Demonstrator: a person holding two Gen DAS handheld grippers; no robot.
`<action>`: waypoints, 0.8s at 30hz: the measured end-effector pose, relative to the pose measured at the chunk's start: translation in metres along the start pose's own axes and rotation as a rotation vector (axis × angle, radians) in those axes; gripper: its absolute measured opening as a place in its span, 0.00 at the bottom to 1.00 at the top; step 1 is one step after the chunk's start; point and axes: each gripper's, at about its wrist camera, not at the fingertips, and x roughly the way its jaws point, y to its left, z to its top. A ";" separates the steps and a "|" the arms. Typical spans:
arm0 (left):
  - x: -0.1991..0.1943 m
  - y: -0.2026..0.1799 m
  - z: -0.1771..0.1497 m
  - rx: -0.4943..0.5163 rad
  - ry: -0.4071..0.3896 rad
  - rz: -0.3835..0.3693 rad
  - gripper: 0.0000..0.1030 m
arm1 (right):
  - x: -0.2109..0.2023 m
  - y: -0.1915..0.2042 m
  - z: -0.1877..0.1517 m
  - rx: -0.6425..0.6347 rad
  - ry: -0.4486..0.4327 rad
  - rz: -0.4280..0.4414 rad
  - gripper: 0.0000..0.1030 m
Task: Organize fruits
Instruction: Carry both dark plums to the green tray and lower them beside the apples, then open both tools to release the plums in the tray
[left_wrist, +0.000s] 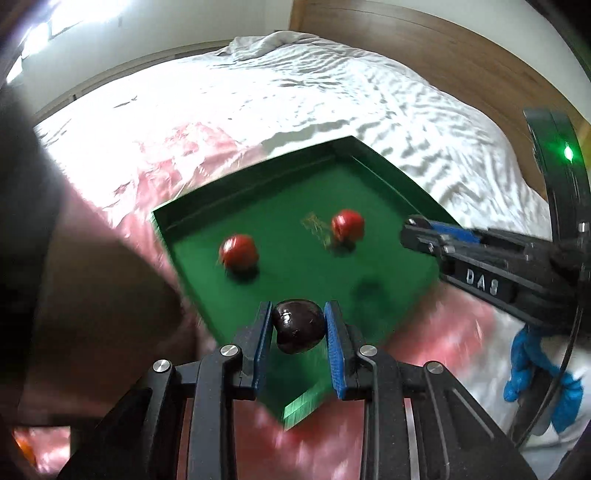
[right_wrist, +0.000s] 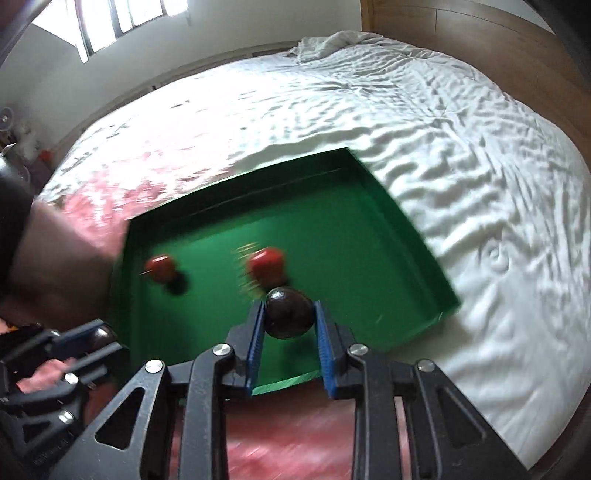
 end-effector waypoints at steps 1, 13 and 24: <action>0.010 0.000 0.009 -0.014 0.002 0.004 0.23 | 0.008 -0.005 0.005 -0.005 0.005 -0.008 0.40; 0.099 -0.008 0.048 -0.033 0.065 0.082 0.23 | 0.071 -0.041 0.028 -0.002 0.049 -0.033 0.41; 0.102 -0.014 0.052 0.006 0.066 0.114 0.24 | 0.072 -0.041 0.028 -0.004 0.049 -0.039 0.41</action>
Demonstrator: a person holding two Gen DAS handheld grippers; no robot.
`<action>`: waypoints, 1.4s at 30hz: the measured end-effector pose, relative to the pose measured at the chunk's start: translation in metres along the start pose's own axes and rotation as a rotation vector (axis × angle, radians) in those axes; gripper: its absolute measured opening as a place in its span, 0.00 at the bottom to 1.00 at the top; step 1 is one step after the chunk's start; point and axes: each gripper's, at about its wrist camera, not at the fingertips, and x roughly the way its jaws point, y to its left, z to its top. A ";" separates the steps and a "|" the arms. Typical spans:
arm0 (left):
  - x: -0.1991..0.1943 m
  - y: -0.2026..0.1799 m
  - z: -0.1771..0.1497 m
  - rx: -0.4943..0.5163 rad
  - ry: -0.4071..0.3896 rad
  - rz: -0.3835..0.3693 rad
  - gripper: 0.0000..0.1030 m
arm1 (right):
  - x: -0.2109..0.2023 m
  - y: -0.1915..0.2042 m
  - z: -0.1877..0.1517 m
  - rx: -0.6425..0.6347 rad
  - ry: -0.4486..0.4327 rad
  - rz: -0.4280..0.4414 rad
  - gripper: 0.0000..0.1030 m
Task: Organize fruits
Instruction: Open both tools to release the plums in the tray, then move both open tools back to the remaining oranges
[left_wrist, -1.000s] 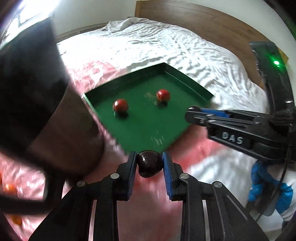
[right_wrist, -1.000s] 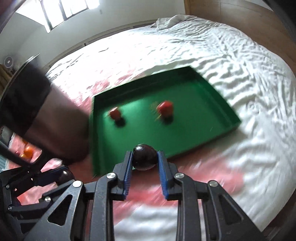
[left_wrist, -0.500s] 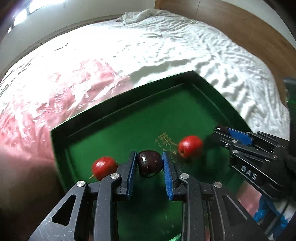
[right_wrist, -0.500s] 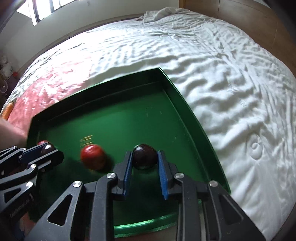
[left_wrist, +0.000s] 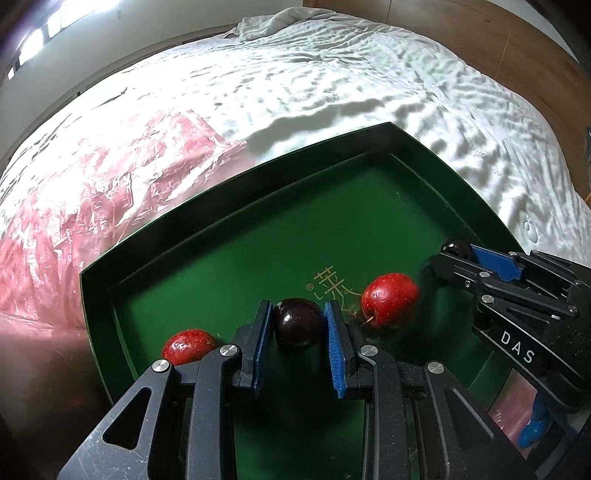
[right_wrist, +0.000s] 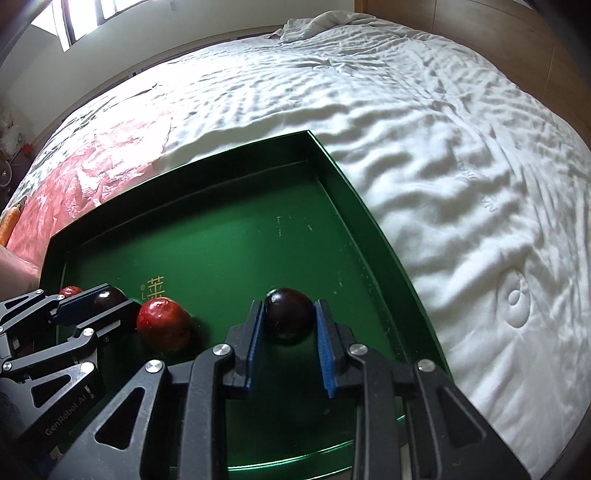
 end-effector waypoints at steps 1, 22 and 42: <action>-0.001 0.000 0.000 0.000 -0.003 0.002 0.24 | -0.001 0.000 0.000 0.000 0.000 -0.003 0.41; -0.080 -0.007 -0.044 0.047 -0.089 -0.059 0.43 | -0.066 0.012 -0.015 0.038 -0.106 -0.026 0.78; -0.181 0.033 -0.165 0.142 -0.138 -0.100 0.43 | -0.127 0.100 -0.102 0.012 -0.092 -0.012 0.87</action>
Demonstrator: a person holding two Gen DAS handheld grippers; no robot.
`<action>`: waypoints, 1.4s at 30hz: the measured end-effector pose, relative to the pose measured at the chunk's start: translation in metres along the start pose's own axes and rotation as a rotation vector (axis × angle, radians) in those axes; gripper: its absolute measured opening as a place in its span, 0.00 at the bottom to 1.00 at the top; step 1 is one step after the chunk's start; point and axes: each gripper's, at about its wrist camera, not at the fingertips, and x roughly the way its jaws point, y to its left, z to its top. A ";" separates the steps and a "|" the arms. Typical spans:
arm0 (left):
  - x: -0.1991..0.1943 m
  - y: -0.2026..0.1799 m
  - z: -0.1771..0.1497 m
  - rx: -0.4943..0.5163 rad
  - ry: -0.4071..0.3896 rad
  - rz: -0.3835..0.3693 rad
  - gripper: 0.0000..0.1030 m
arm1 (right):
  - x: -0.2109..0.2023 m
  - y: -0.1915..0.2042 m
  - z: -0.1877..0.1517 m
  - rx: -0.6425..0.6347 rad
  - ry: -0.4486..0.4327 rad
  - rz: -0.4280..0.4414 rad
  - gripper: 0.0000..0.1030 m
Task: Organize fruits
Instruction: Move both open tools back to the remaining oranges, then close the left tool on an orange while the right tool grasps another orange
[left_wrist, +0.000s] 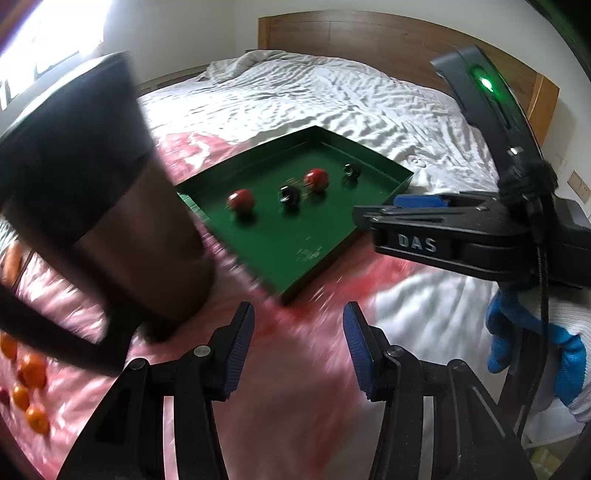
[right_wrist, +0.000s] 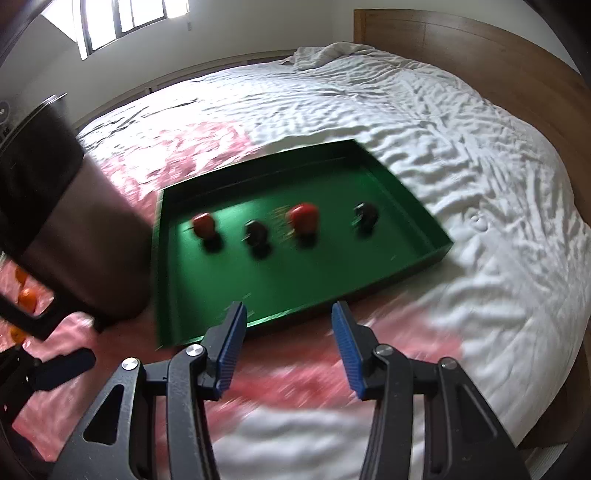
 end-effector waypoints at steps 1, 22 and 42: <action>-0.006 0.005 -0.006 -0.006 -0.002 0.008 0.43 | -0.004 0.009 -0.006 -0.008 0.005 0.005 0.87; -0.093 0.149 -0.098 -0.261 -0.004 0.253 0.43 | -0.054 0.161 -0.077 -0.231 0.112 0.208 0.87; -0.100 0.268 -0.151 -0.496 0.008 0.399 0.43 | -0.014 0.336 -0.038 -0.432 0.098 0.523 0.87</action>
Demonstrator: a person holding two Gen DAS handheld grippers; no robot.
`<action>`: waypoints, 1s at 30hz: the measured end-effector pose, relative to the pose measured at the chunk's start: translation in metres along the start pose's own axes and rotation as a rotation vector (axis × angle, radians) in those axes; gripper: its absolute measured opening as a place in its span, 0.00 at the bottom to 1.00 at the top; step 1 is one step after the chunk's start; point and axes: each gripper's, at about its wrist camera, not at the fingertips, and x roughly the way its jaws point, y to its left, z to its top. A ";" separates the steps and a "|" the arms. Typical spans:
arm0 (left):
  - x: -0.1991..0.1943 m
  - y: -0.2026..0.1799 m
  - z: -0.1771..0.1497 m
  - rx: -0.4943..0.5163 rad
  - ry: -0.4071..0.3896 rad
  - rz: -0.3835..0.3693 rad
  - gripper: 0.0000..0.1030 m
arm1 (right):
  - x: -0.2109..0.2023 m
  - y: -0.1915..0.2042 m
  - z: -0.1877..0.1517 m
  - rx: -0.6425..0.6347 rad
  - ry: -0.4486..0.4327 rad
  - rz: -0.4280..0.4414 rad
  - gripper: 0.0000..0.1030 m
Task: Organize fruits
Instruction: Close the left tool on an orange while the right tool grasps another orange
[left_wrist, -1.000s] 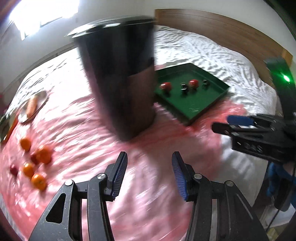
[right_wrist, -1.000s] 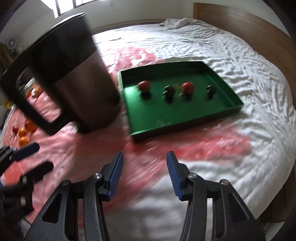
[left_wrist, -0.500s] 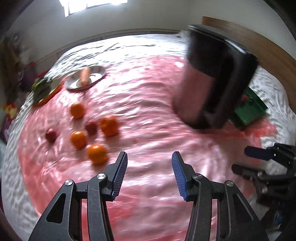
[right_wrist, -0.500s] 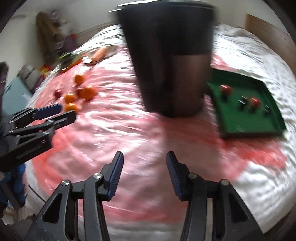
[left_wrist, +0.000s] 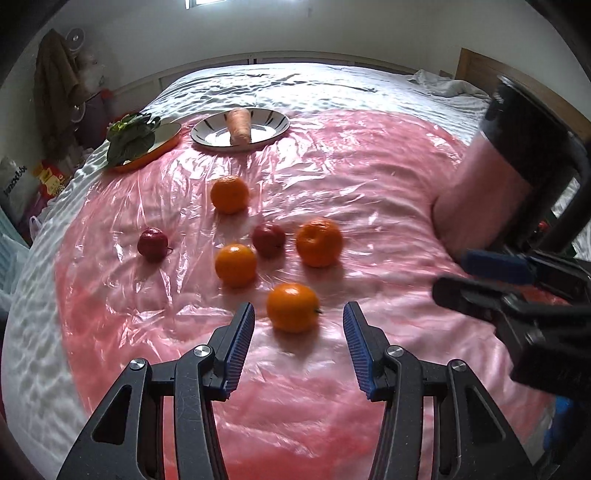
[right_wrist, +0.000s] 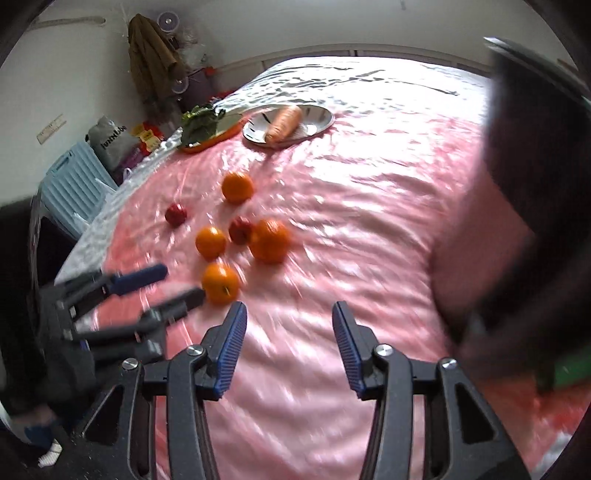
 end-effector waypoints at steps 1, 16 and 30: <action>0.004 0.002 0.001 -0.004 0.001 0.000 0.43 | 0.007 0.001 0.006 -0.001 0.002 0.009 0.87; 0.044 0.008 0.009 -0.048 0.048 -0.036 0.43 | 0.098 0.007 0.056 -0.015 0.094 0.100 0.87; 0.069 0.013 0.007 -0.077 0.099 -0.032 0.43 | 0.136 0.010 0.056 0.017 0.181 0.114 0.87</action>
